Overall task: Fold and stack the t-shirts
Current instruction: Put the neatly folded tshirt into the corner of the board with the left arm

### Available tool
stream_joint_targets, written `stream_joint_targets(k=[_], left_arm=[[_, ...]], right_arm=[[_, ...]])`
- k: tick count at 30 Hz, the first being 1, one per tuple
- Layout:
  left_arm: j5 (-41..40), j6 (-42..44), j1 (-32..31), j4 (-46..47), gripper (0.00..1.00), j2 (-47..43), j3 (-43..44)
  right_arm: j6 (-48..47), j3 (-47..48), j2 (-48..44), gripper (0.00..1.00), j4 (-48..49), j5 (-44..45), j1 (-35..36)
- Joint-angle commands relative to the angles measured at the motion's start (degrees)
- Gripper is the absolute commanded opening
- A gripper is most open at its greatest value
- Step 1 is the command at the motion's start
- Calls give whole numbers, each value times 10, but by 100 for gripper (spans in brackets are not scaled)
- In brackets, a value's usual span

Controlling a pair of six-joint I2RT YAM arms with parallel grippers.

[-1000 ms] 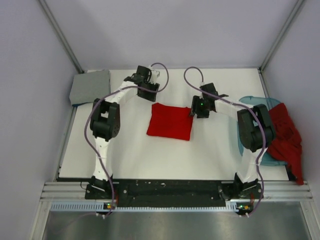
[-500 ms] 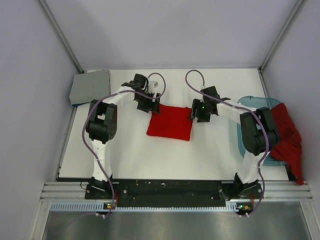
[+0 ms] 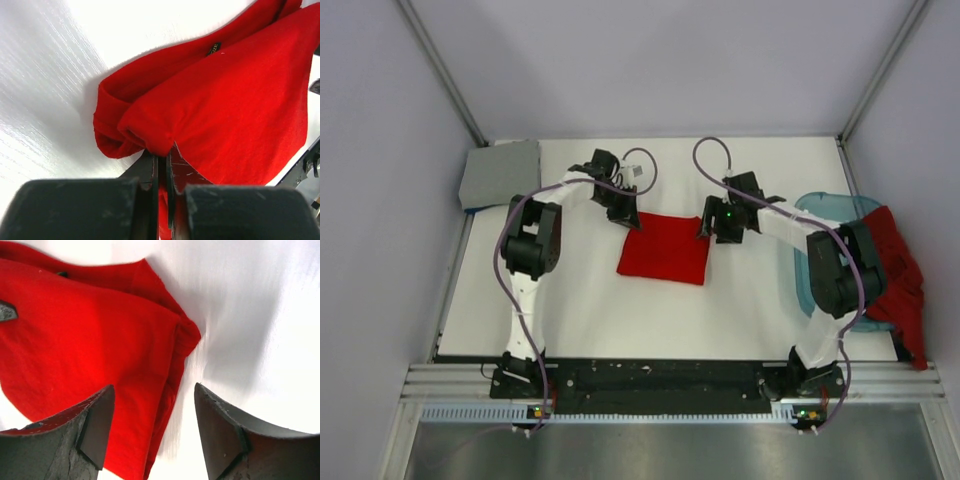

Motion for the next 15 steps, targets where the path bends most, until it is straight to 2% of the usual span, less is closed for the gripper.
stream_joint_targets(k=[1, 4, 9, 15], left_arm=[[23, 33, 22, 2, 0, -65, -15], [-11, 89, 51, -22, 0, -99, -29], [-77, 183, 119, -86, 0, -121, 12], [-268, 291, 147, -101, 0, -144, 66]], right_arm=[[-23, -13, -93, 71, -6, 24, -3], [-40, -27, -143, 99, -28, 45, -4], [-75, -34, -200, 99, -86, 120, -3], [-98, -42, -227, 99, -114, 152, -3]])
